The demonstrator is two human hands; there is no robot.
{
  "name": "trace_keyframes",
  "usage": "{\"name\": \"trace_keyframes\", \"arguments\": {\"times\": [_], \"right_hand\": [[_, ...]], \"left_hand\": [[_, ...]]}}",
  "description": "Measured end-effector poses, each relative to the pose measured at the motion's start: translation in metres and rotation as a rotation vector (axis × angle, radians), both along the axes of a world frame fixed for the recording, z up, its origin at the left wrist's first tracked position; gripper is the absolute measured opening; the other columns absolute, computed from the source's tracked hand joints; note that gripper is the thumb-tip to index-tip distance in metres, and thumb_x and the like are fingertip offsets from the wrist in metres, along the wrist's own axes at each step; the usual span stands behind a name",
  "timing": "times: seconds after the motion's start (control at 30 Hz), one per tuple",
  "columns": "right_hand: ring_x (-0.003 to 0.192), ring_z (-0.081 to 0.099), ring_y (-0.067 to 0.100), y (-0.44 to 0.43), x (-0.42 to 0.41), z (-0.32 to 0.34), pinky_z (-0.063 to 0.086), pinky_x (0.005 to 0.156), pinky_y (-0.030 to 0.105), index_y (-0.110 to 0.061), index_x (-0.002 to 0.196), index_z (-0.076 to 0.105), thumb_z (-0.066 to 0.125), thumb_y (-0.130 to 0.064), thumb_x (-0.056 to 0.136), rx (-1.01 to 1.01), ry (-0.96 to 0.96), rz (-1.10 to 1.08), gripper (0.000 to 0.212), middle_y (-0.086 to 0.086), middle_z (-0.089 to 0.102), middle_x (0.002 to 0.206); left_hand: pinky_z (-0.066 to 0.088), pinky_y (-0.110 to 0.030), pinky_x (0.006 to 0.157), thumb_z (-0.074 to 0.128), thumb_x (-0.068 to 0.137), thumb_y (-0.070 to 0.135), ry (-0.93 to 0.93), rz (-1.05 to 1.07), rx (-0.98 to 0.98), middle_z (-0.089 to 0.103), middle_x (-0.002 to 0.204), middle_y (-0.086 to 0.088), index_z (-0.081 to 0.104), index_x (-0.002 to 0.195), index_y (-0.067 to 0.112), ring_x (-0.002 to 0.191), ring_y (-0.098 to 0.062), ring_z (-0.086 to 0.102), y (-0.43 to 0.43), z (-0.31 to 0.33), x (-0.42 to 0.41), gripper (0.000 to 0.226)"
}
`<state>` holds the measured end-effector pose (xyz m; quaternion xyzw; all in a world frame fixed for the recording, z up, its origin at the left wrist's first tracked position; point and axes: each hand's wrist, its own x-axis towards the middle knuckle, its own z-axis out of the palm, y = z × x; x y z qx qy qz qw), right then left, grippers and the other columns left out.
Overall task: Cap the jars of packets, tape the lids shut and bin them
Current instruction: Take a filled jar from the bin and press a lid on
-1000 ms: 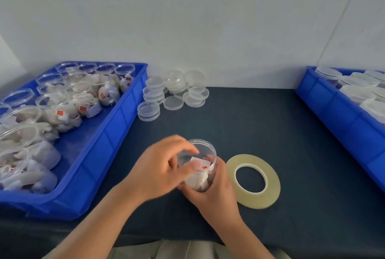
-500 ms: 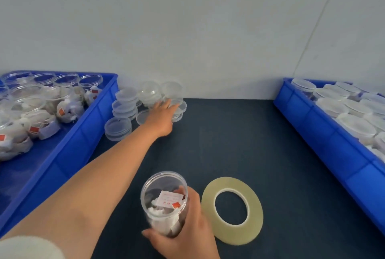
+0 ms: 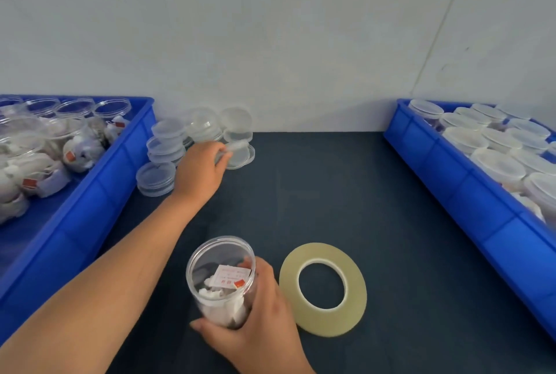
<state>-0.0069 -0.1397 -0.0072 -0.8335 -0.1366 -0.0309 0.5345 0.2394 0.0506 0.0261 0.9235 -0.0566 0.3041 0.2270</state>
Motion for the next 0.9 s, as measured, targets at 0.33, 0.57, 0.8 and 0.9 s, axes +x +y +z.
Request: {"name": "trace_keyframes", "arguments": {"times": [0.33,0.57,0.8,0.9], "right_hand": [[0.118,0.060,-0.007,0.000,-0.003,0.001,0.050,0.094,0.014,-0.057,0.128,0.034,0.088,-0.069,0.064,0.008,-0.013,-0.013,0.085,-0.034,0.055,0.129],[0.111,0.063,-0.010,0.000,-0.006,0.002,0.053,0.086,0.012,-0.065,0.126,0.028,0.087,-0.071,0.065,-0.007,-0.028,-0.007,0.086,-0.034,0.059,0.123],[0.110,0.062,-0.005,0.000,-0.007,-0.001,0.051,0.084,0.012,-0.052,0.129,0.036,0.086,-0.071,0.065,-0.016,-0.026,-0.003,0.084,-0.031,0.059,0.118],[0.107,0.064,-0.001,0.001,-0.006,0.000,0.049,0.079,0.010,-0.051,0.127,0.045,0.084,-0.069,0.070,-0.034,-0.032,0.006,0.072,-0.028,0.063,0.113]], "left_hand": [[0.059,-0.022,0.064,0.054,0.111,0.013,0.424,-0.338,-1.119,0.077,0.104,-0.001,0.072,0.125,0.042,0.079,-0.011,0.075,0.011,0.092,-0.167,0.037],[0.048,-0.018,0.075,0.052,0.109,0.039,0.658,-0.128,-0.264,0.068,0.104,0.027,0.057,0.137,0.055,0.090,0.011,0.064,0.001,0.095,-0.226,0.033],[0.032,-0.022,0.105,0.042,0.110,0.042,0.596,-0.145,-0.093,0.041,0.152,0.031,0.031,0.161,0.046,0.144,0.003,0.039,-0.026,0.090,-0.243,0.052],[0.035,-0.027,0.109,0.042,0.099,0.070,0.592,-0.200,-0.032,0.030,0.160,0.032,0.020,0.163,0.048,0.150,0.001,0.031,-0.047,0.095,-0.251,0.072]]}}
